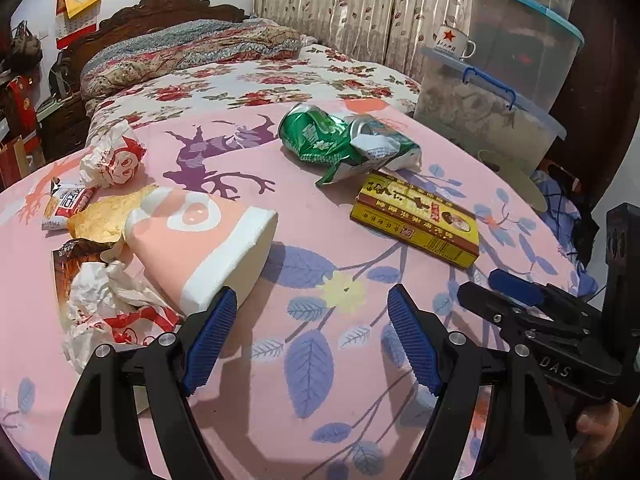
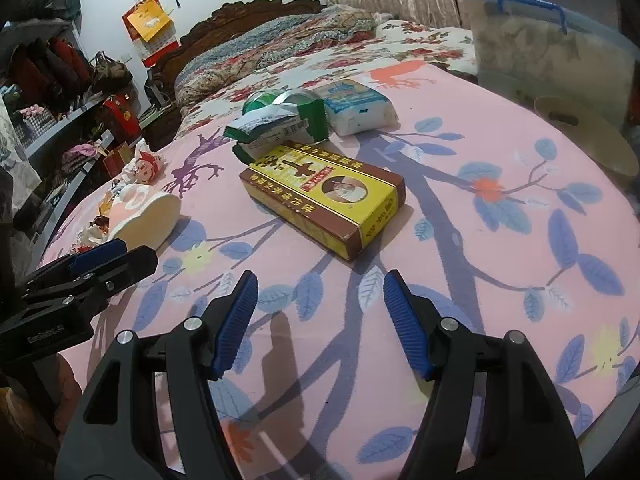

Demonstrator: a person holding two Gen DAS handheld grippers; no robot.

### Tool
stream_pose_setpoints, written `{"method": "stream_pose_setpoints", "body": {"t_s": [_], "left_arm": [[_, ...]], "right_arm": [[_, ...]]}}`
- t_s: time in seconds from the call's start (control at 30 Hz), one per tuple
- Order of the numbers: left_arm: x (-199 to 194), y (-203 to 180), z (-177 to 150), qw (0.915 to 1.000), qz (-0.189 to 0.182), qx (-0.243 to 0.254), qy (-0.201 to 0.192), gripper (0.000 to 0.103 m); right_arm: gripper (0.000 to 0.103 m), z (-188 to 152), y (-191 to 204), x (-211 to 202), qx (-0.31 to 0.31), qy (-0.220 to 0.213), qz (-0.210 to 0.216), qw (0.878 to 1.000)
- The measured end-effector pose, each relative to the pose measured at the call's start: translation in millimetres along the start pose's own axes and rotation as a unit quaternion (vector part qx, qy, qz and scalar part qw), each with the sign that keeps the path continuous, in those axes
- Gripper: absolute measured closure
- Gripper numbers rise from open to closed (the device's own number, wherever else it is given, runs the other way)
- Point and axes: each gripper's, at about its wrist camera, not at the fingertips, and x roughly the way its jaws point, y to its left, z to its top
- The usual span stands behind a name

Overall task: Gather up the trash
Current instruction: 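Return both tools to the table over the remaining trash, then grasp the crumpled tissue with the left tool while the right tool grasps the pink-white cup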

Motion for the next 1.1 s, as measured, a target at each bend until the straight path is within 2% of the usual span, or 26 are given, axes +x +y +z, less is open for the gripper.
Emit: {"method": "stream_pose_setpoints", "body": {"t_s": [0.27,0.37,0.57,0.67,0.8,0.97,1.1], "left_arm": [[-37.3,4.3,-9.1,0.998,-0.052,0.007,-0.034,0.029],[-54.6,21.4,-20.9,0.9968,-0.07,-0.011,-0.039,0.029],[-77.2,77.8,-40.5,0.9948,-0.035,-0.086,-0.042,0.03],[-81.9,106.0,-46.0,0.991,-0.02,-0.125,-0.043,0.03],[-84.1,134.4,-44.7,0.984,-0.016,-0.172,-0.046,0.03],[-84.2,128.7,-31.5,0.987,-0.022,-0.151,-0.051,0.03],[-66.8,106.9,-20.1,0.9925,-0.024,-0.113,-0.039,0.03]], "right_arm": [[0.036,0.4,15.4,-0.9,-0.023,0.001,0.005,1.0],[0.036,-1.6,20.5,1.6,-0.029,0.007,0.008,1.0],[0.036,-5.2,33.8,9.0,-0.047,0.018,0.021,0.999],[0.037,-5.2,48.5,10.9,-0.068,0.021,0.036,0.997],[0.038,-6.5,78.1,7.9,-0.117,0.015,0.062,0.991],[0.038,-1.4,101.1,10.5,-0.142,0.021,0.094,0.985],[0.037,34.1,104.0,23.1,-0.104,0.021,0.143,0.984]]}}
